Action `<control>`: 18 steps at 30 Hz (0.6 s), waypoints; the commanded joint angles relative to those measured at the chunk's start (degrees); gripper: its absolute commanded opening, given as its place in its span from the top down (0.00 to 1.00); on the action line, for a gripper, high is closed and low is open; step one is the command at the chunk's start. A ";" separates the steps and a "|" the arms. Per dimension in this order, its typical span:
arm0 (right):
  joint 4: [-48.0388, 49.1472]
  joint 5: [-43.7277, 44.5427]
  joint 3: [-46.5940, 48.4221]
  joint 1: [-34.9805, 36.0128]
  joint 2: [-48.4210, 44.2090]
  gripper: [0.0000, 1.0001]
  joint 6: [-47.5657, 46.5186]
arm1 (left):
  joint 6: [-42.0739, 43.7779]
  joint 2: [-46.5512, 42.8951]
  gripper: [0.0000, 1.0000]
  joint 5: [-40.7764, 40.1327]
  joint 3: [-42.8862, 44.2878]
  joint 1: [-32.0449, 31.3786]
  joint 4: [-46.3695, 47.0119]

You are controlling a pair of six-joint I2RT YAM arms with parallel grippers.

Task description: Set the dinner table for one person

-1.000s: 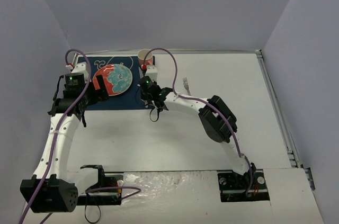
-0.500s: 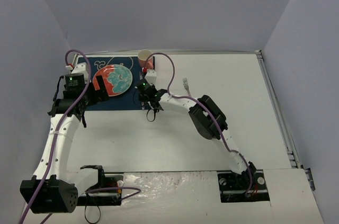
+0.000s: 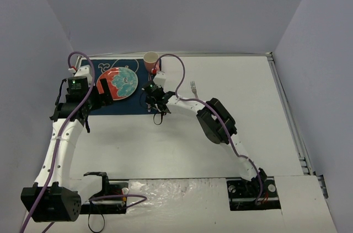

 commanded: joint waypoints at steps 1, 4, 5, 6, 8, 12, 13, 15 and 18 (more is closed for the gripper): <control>3.11 2.07 3.64 -0.39 0.06 1.00 2.26 | 0.01 -1.38 0.03 -0.57 0.58 -0.01 1.51; 3.16 1.49 4.06 -0.39 0.63 1.00 2.74 | -0.07 -1.38 0.03 -0.57 0.58 -0.01 1.57; 3.20 1.26 4.13 -0.39 0.71 1.00 2.91 | -0.05 -1.38 0.03 -0.50 0.55 -0.01 1.53; 3.24 1.06 4.17 -0.39 0.75 1.00 3.08 | -0.01 -1.38 0.03 -0.42 0.51 -0.01 1.49; 3.25 1.00 4.04 -0.39 0.91 1.00 3.46 | -0.04 -1.38 0.03 -0.44 0.45 -0.01 1.48; 3.25 1.11 3.81 -0.39 1.12 1.00 4.02 | 0.01 -1.38 0.03 -0.48 0.41 -0.01 1.48; 3.25 1.17 3.73 -0.39 1.12 0.99 4.17 | 0.01 -1.38 0.03 -0.48 0.41 -0.01 1.48; 3.30 1.07 3.61 -0.39 1.07 0.99 4.75 | 0.01 -1.38 0.03 -0.48 0.41 -0.01 1.48; 3.34 1.07 3.64 -0.39 1.13 0.99 4.88 | 0.01 -1.29 0.03 -0.48 0.41 -0.01 1.48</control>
